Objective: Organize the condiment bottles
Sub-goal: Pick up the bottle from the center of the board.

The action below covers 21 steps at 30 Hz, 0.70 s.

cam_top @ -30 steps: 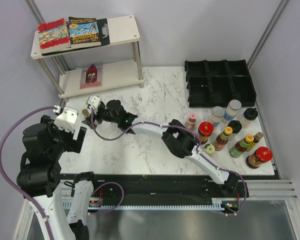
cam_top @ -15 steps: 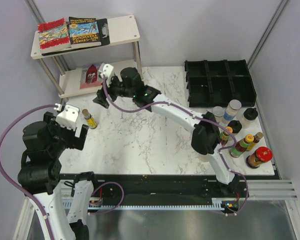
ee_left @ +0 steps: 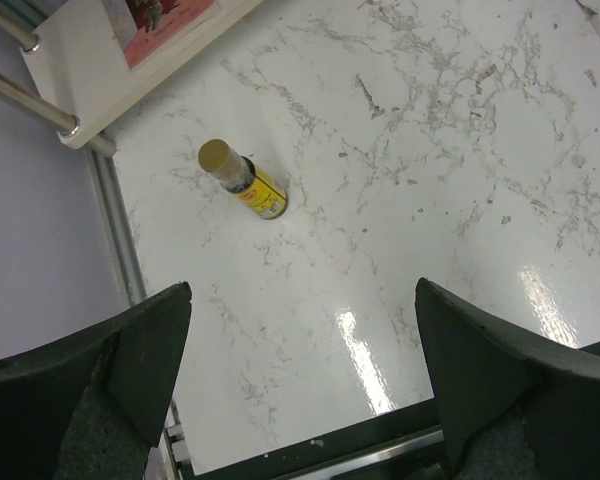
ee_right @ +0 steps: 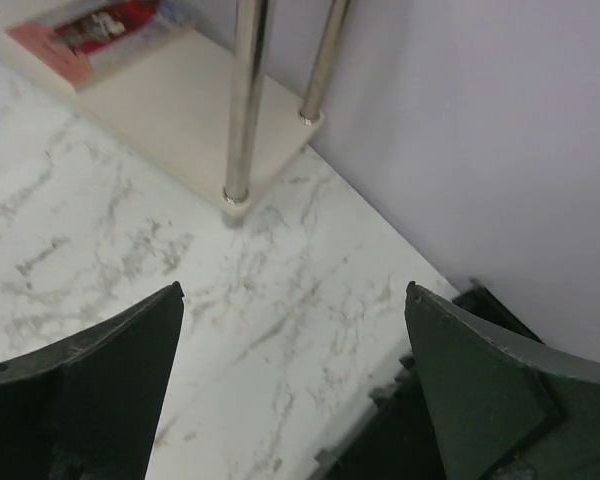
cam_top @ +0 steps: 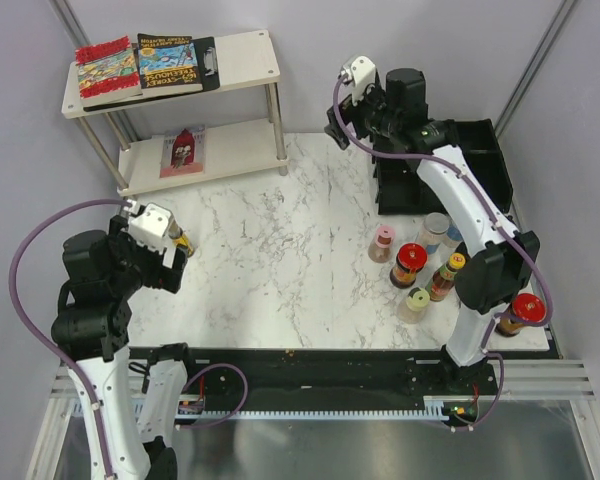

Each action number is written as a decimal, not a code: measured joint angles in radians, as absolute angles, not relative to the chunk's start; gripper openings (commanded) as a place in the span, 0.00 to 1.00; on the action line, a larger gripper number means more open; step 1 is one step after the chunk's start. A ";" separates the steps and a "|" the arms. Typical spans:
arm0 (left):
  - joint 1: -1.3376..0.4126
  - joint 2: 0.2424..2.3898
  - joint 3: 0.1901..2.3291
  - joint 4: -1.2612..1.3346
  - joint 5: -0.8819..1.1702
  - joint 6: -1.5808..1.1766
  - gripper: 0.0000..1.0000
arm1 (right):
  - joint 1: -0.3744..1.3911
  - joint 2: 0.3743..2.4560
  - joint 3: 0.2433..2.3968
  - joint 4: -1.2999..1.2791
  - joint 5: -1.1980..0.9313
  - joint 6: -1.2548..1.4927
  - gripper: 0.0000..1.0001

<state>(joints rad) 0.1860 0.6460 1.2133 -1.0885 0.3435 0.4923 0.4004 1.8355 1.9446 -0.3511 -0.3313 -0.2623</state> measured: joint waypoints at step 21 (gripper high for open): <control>0.072 0.859 1.022 -0.812 0.479 0.524 0.98 | 0.260 1.712 1.680 -0.995 -0.325 -0.678 0.98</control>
